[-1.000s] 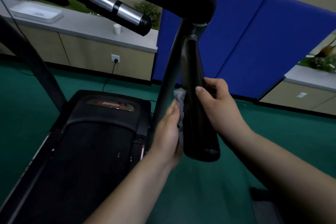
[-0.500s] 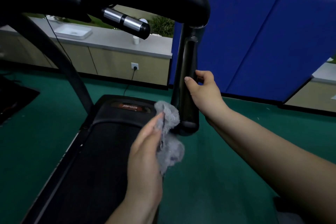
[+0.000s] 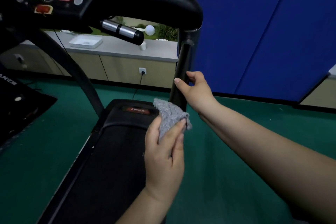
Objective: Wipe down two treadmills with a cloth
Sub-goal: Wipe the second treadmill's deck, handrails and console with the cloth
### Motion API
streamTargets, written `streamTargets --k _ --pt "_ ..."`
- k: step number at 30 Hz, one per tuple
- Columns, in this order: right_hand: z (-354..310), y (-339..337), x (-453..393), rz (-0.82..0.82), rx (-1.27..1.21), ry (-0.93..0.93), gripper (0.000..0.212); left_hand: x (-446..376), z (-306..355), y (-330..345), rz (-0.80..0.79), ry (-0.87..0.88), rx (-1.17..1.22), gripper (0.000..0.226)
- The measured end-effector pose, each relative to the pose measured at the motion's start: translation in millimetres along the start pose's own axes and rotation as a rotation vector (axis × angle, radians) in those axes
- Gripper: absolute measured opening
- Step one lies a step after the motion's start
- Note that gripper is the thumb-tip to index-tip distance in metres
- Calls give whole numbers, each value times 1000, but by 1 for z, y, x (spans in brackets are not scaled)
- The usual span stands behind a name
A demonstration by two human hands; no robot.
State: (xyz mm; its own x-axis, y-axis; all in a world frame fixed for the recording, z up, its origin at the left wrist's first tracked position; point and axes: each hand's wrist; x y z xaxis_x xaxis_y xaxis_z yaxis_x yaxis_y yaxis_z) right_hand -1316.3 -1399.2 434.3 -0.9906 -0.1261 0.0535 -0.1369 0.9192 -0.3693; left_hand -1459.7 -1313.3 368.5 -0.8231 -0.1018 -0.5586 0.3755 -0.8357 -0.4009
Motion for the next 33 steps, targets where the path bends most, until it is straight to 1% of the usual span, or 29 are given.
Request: streamTargets --k 3,5,8,11,13,14,16,19,22,24,27,30,33 --pt "0 1 0 7 1 -8 55 -22 14 -8 -65 -151 159 32" --pt "1 1 1 14 1 -12 55 -47 13 -16 -162 -273 287 27" --pt "2 3 2 22 -17 -20 54 -83 2 -22 -325 -475 563 27" --pt "4 3 2 37 -18 -36 53 -80 0 -18 -336 -677 874 29" --pt "5 2 3 27 -23 -43 52 -63 7 -16 -256 -809 999 31" --pt "6 1 3 22 -22 -45 51 -54 11 -16 -214 -845 1022 33" --pt "8 1 2 21 -20 -47 50 -38 13 -20 -164 -846 1078 36" --pt "9 2 0 39 -36 -55 48 -38 4 -19 -158 -871 1116 48" --pt "9 2 0 55 -44 -50 46 -58 2 -12 -113 -931 1136 37" --pt "9 3 1 61 -41 -47 46 -70 7 -10 -100 -978 1221 37" --pt "10 4 1 68 -33 -52 47 -75 10 -15 -140 -1059 1284 39" --pt "11 4 1 73 -40 -50 49 -67 7 -22 -205 -1117 1258 42" --pt "12 5 1 87 -53 -60 49 -60 10 -35 -259 -1111 1195 36"
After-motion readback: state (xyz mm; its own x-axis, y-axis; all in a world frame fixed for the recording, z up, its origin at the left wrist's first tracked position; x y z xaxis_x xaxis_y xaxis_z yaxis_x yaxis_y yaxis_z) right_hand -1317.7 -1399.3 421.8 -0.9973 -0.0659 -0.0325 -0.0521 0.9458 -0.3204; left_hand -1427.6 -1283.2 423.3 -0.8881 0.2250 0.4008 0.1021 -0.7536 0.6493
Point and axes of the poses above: each hand's wrist, its own x-axis away from the middle knuckle, its own y-axis out of the palm, z = x × y, and after that the axes turned 12 degrees about -z, right-handed
